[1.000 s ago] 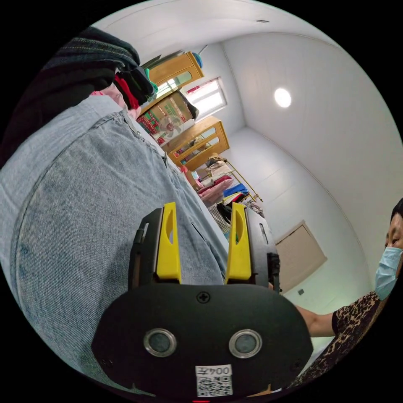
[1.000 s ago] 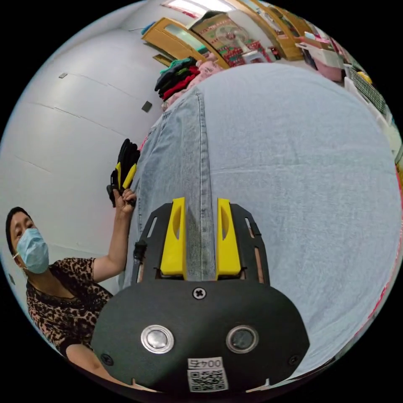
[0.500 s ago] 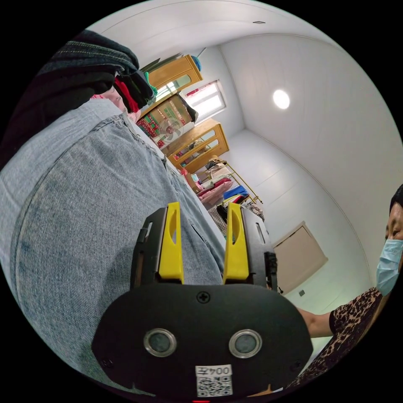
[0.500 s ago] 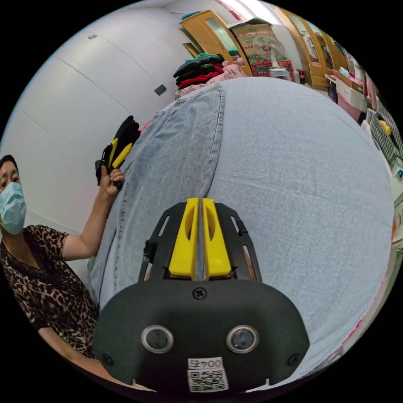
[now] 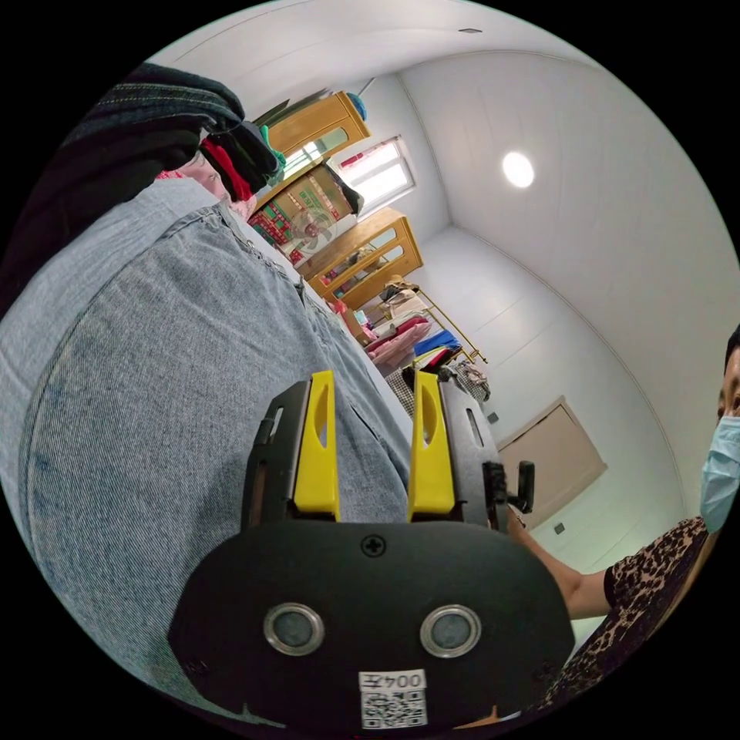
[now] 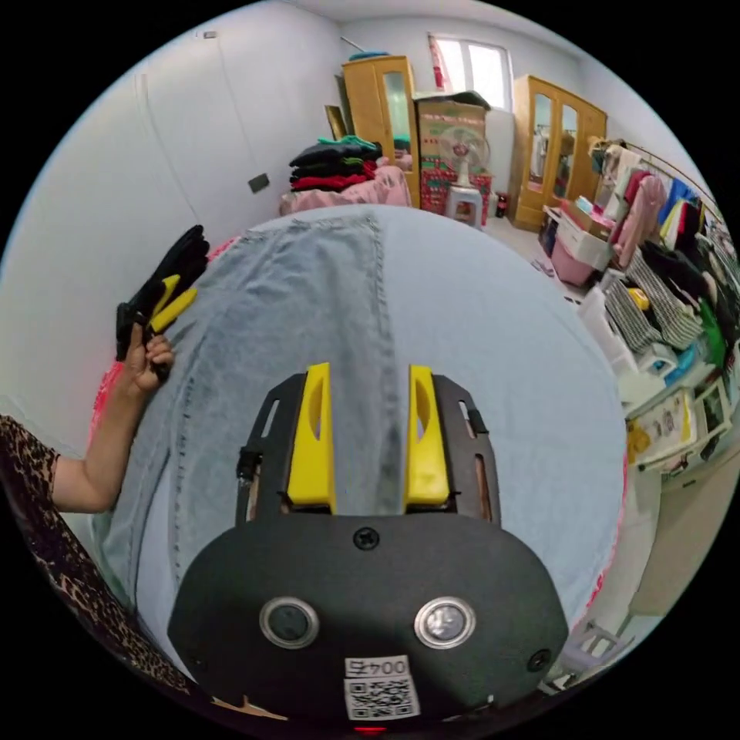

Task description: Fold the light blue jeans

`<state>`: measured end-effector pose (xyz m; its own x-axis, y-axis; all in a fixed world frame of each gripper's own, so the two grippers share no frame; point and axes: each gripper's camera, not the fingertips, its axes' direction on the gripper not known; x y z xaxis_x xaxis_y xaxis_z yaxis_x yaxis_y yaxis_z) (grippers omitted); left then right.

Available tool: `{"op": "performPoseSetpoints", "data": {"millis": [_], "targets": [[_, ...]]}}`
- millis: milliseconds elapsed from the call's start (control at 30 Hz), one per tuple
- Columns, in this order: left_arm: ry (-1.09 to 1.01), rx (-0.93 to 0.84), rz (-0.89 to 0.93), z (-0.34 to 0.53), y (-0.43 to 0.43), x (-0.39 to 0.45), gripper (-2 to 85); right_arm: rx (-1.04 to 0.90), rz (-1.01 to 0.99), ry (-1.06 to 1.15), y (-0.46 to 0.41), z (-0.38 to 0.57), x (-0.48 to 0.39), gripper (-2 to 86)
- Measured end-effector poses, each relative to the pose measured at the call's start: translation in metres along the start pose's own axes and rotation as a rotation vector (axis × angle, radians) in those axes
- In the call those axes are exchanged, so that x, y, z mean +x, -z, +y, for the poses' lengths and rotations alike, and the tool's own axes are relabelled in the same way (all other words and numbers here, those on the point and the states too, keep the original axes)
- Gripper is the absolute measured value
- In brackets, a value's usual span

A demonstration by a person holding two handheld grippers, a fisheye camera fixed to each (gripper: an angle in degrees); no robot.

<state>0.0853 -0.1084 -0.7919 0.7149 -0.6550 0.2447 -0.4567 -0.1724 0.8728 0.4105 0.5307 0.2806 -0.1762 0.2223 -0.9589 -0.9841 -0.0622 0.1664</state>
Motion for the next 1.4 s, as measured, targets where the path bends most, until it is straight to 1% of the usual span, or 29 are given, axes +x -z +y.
{"op": "performPoseSetpoints", "data": {"millis": [67, 133, 200, 367, 500, 600, 767, 1400], "targets": [[-0.007, -0.010, -0.004, -0.003, -0.003, 0.002, 13.9, 0.021, -0.038, 0.033, -0.006, -0.026, -0.019, 17.8], [-0.012, -0.020, -0.011, -0.008, -0.006, 0.003, 13.8, 0.016, -0.031, 0.077, -0.018, -0.051, -0.038, 17.4], [-0.014, -0.025, -0.013, -0.011, -0.008, 0.004, 13.8, -0.019, -0.029, 0.111, -0.037, -0.077, -0.056, 16.4], [0.011, -0.033, 0.001, -0.019, -0.011, 0.001, 13.7, -0.147, 0.030, 0.138, -0.068, -0.099, -0.076, 14.3], [0.026, -0.034, 0.014, -0.025, -0.013, -0.001, 13.4, -0.141, 0.112, 0.175, -0.062, -0.107, -0.099, 13.7], [0.030, -0.043, 0.021, -0.029, -0.015, -0.002, 13.2, -0.134, 0.138, 0.181, -0.056, -0.113, -0.110, 13.8], [0.053, -0.035, 0.053, -0.034, -0.014, -0.006, 12.7, -0.142, 0.100, 0.155, -0.046, -0.124, -0.116, 14.0], [0.070, -0.025, 0.078, -0.044, -0.006, -0.011, 12.2, -0.143, 0.112, 0.168, -0.008, -0.154, -0.153, 13.9]]}}
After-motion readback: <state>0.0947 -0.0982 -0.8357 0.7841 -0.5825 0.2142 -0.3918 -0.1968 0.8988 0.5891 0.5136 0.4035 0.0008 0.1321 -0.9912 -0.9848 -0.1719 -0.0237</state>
